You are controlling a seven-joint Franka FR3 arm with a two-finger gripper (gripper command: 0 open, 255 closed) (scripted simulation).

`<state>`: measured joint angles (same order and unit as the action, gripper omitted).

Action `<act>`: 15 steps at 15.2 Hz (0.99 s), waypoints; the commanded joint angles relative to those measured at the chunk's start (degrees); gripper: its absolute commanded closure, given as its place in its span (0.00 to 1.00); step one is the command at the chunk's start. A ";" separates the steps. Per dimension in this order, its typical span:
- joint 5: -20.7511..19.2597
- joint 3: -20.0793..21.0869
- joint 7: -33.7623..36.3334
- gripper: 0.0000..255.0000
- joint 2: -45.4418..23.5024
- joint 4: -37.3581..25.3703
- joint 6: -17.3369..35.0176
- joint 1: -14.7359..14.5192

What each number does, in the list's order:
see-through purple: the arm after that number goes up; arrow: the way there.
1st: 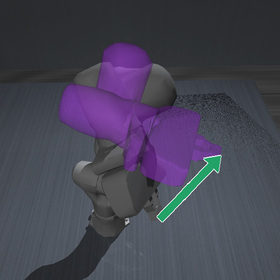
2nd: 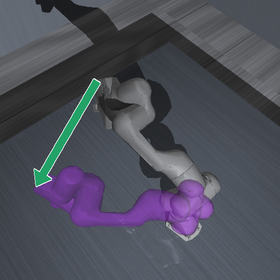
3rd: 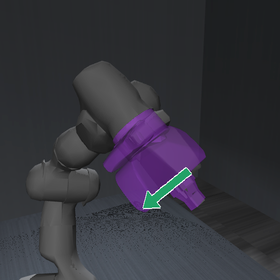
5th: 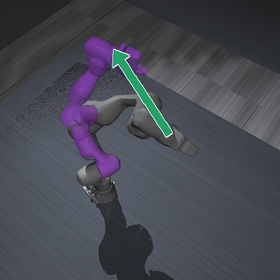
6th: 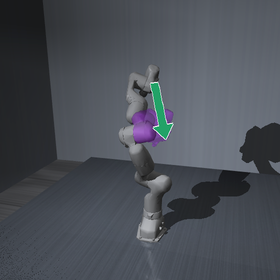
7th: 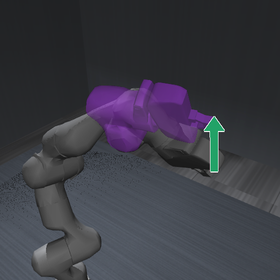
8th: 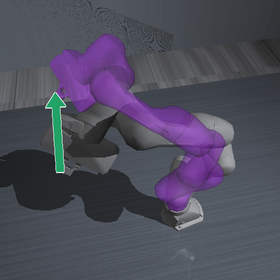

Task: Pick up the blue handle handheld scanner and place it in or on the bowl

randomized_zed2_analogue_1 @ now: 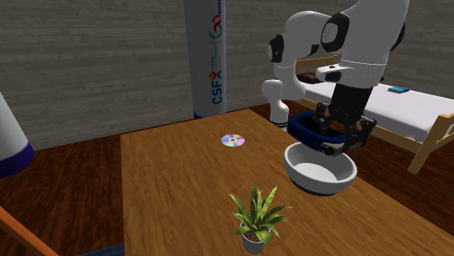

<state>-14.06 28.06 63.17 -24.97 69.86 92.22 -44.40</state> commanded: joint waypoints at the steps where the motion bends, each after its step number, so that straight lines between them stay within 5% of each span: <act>1: -0.21 0.32 1.67 1.00 -0.10 1.08 1.06 -1.03; 15: -0.26 0.04 2.66 1.00 0.53 13.02 12.22 0.63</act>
<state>-14.25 28.14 65.75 -24.35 82.32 103.72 -43.81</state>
